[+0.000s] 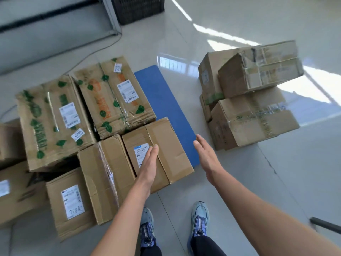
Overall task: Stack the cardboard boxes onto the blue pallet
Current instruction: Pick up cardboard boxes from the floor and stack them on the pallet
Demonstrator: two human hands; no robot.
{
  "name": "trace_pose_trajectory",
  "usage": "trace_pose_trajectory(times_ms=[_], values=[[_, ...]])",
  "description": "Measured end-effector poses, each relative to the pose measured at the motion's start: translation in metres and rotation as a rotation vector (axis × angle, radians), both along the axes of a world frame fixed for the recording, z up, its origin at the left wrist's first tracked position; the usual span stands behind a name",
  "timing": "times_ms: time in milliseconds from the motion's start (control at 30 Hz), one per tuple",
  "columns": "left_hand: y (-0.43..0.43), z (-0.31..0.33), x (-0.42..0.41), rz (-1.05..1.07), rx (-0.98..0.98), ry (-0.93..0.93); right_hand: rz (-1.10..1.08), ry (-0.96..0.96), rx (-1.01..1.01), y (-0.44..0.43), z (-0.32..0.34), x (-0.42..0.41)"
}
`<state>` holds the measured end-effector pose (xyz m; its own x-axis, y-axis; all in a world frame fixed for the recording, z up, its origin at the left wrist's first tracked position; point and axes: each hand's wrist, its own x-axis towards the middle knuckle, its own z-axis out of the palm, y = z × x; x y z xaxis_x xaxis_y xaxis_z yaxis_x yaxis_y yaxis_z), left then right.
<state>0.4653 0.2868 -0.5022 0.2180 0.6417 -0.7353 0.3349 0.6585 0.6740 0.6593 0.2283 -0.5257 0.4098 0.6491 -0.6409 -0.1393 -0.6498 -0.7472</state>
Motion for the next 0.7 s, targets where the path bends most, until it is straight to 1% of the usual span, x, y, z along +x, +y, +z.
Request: trace_pose_trajectory(times_ms=[233, 400, 567, 700], values=[[0.024, 0.108, 0.015, -0.147, 0.060, -0.080, -0.086, -0.046, 0.084, 0.015, 0.118, -0.006], [0.034, 0.176, 0.025, -0.241, 0.113, -0.126, -0.142, -0.071, 0.150, 0.015, 0.184, -0.010], [0.032, 0.228, 0.046, -0.294, 0.148, -0.143, -0.221, -0.034, 0.192, 0.004, 0.233, 0.000], [0.020, 0.257, 0.073, -0.330, 0.157, -0.130, -0.241, -0.037, 0.202, -0.011, 0.260, 0.020]])
